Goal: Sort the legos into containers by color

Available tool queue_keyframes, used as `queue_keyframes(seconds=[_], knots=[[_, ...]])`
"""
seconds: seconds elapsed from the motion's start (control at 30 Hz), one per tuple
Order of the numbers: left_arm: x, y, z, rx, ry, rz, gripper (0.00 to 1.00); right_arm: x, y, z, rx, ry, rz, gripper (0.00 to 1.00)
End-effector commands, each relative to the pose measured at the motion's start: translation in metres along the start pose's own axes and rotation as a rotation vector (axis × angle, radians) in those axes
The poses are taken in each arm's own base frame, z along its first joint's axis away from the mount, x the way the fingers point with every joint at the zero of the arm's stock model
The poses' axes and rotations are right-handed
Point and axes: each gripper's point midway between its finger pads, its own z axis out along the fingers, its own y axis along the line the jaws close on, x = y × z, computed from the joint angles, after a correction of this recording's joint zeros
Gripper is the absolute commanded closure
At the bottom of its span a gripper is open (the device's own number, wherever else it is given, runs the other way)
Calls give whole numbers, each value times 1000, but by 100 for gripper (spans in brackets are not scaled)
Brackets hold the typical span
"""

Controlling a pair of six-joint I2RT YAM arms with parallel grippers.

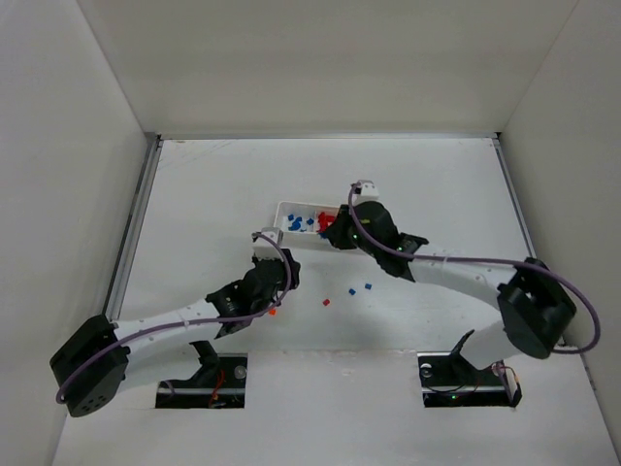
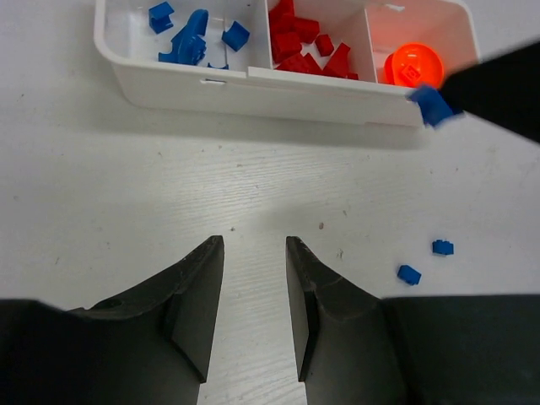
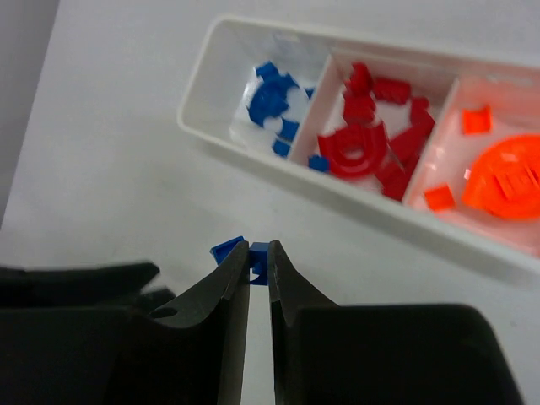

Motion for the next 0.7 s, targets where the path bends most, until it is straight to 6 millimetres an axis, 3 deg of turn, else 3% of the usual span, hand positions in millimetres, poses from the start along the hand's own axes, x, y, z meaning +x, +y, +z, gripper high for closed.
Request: queue_keyframes(seconds=[0.0,0.1,0.23,0.37,0.43,0.53,0.67], knots=[[6,3,-8,-7,-5,-25,67,-24,27,35,-63,-23,7,83],[17,-3,-12,19,14,-29,67,-30,31,69,-32,-21,8,82],[31,-15,-19,63,41,-11,67,-43,33,93,0,-46,37,81],[36,-24,-22,80,40,-5,67,-53,35,104,9,-56,45,63],[38,-34,-24,104,41,5,67,-56,32,99,20,-70,54,57],[39,-55,-25,152,41,23,66,-62,24,82,23,-103,61,58],[49,-91,-29,224,61,106,66,-59,4,43,34,-154,66,63]])
